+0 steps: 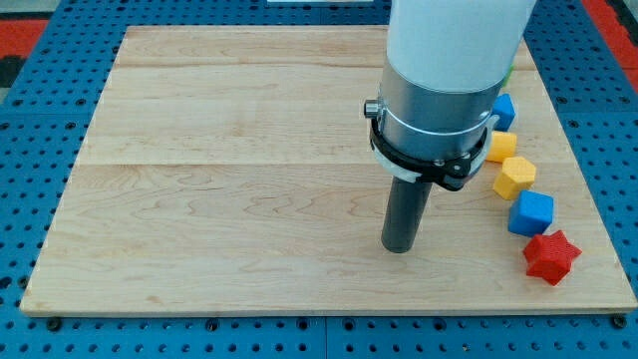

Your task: Place your arm to the bottom right corner

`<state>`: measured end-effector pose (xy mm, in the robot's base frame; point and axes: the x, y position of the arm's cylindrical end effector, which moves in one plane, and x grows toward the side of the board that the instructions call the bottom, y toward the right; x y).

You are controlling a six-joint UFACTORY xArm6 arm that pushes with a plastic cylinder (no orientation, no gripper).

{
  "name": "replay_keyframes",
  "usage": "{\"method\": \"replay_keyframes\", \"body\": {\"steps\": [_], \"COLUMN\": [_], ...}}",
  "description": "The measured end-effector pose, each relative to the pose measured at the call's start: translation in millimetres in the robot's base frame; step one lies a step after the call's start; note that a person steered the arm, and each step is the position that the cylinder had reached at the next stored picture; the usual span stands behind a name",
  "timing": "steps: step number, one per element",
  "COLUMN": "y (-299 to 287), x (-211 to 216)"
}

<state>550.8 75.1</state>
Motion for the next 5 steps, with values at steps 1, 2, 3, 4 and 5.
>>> {"method": "replay_keyframes", "body": {"steps": [1,2,3,4,5], "y": [0,-1,-1,-1,-19], "x": [0,-1,-1,-1,2]}}
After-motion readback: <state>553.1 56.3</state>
